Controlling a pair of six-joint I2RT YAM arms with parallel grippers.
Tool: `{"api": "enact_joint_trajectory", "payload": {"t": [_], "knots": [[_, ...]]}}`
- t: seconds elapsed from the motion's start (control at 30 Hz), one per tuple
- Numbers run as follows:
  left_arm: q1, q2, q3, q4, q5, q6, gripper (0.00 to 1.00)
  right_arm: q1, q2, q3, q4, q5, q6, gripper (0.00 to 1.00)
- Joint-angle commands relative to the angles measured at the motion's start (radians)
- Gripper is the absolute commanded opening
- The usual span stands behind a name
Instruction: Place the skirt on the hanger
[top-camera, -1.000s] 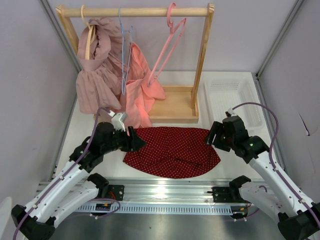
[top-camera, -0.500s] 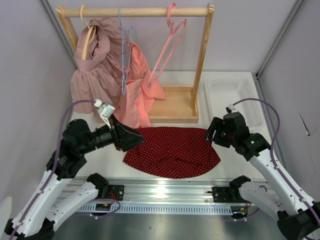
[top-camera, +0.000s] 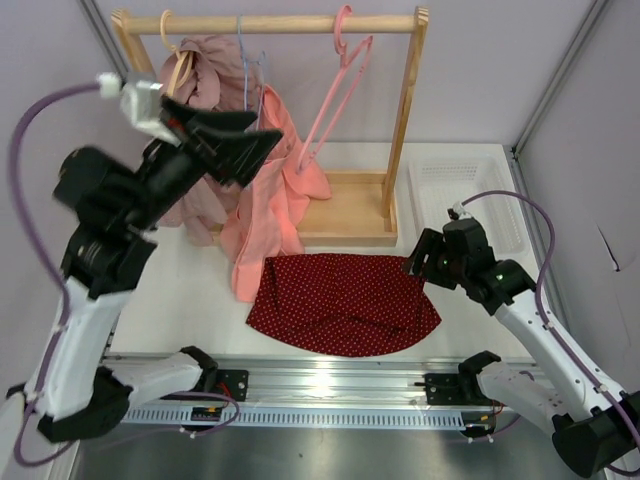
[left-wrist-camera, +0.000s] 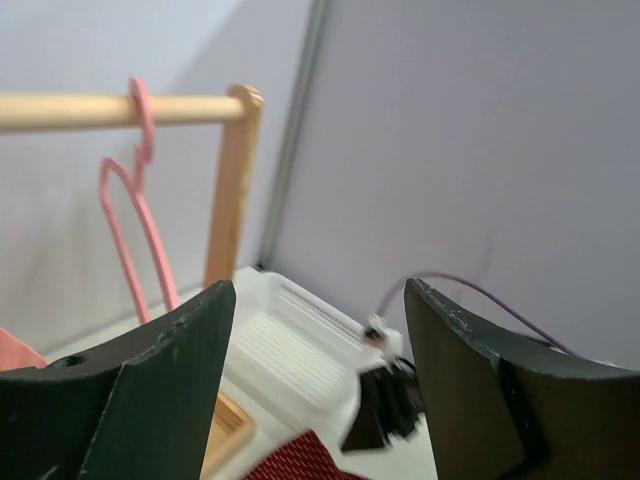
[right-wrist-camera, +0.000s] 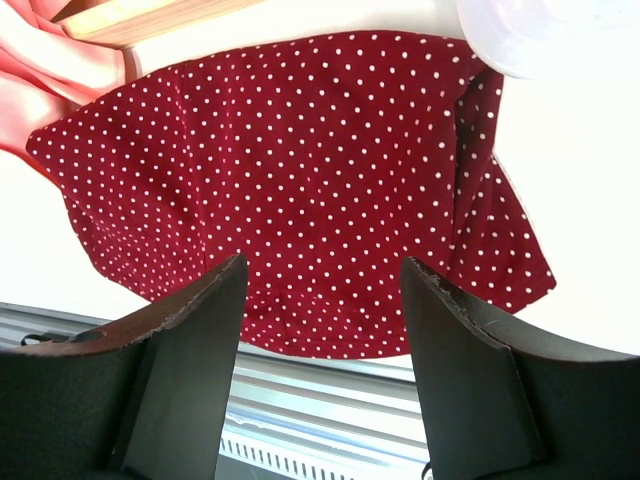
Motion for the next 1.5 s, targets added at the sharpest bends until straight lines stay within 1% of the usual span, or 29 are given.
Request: {"api": "enact_joint_trajectory", "payload": {"t": [0.0, 0.03, 0.1, 0.13, 0.23, 0.37, 0.5, 0.57, 0.83, 0.93, 0.97, 1.03, 1.07, 1.1, 1.17, 1.2, 1.27, 1.3, 1.33, 1.47], "knots": [[-0.005, 0.221, 0.121, -0.037, -0.105, 0.135, 0.75, 0.004, 0.015, 0.037, 0.056, -0.011, -0.021, 0.67], [-0.005, 0.259, 0.210, -0.060, -0.122, 0.149, 0.75, 0.004, 0.018, 0.039, 0.060, -0.014, -0.021, 0.67], [-0.006, 0.360, 0.265, -0.079, -0.136, 0.189, 0.75, 0.004, 0.034, 0.050, 0.065, -0.017, -0.024, 0.67], [-0.008, 0.388, 0.325, -0.082, -0.140, 0.201, 0.75, 0.004, 0.040, 0.056, 0.065, -0.017, -0.028, 0.67], [-0.017, 0.484, 0.400, -0.107, -0.194, 0.250, 0.75, 0.004, 0.055, 0.071, 0.065, -0.016, -0.034, 0.67], [-0.034, 0.566, 0.462, -0.131, -0.264, 0.296, 0.75, 0.004, 0.071, 0.074, 0.069, -0.022, -0.036, 0.67], [-0.052, 0.646, 0.542, -0.204, -0.335, 0.332, 0.74, 0.005, 0.072, 0.070, 0.073, -0.023, -0.031, 0.67], [-0.061, 0.678, 0.556, -0.222, -0.347, 0.339, 0.74, 0.005, 0.069, 0.065, 0.074, -0.023, -0.033, 0.67], [-0.104, 0.748, 0.600, -0.298, -0.499, 0.373, 0.69, 0.005, 0.068, 0.057, 0.073, -0.026, -0.033, 0.67], [-0.115, 0.764, 0.609, -0.300, -0.524, 0.376, 0.68, 0.004, 0.066, 0.057, 0.073, -0.026, -0.036, 0.67], [-0.117, 0.768, 0.609, -0.303, -0.525, 0.404, 0.67, 0.005, 0.066, 0.056, 0.071, -0.025, -0.037, 0.67], [-0.124, 0.779, 0.632, -0.307, -0.533, 0.410, 0.63, 0.004, 0.066, 0.056, 0.073, -0.025, -0.036, 0.66], [-0.127, 0.781, 0.632, -0.308, -0.544, 0.421, 0.60, 0.005, 0.066, 0.054, 0.074, -0.025, -0.036, 0.66], [-0.129, 0.782, 0.634, -0.306, -0.548, 0.425, 0.51, 0.005, 0.064, 0.054, 0.076, -0.023, -0.036, 0.66], [-0.134, 0.784, 0.634, -0.301, -0.567, 0.439, 0.41, 0.005, 0.064, 0.053, 0.077, -0.025, -0.036, 0.65], [-0.135, 0.782, 0.635, -0.298, -0.570, 0.442, 0.29, 0.005, 0.066, 0.053, 0.077, -0.025, -0.036, 0.63], [-0.135, 0.779, 0.637, -0.291, -0.580, 0.451, 0.15, 0.005, 0.064, 0.051, 0.077, -0.023, -0.036, 0.61], [-0.134, 0.776, 0.635, -0.278, -0.596, 0.456, 0.03, 0.005, 0.066, 0.050, 0.077, -0.025, -0.036, 0.60], [-0.134, 0.775, 0.634, -0.271, -0.605, 0.459, 0.00, 0.004, 0.066, 0.050, 0.077, -0.026, -0.036, 0.60], [-0.135, 0.756, 0.634, -0.228, -0.623, 0.479, 0.00, 0.007, 0.063, 0.050, 0.079, -0.028, -0.036, 0.59]]}}
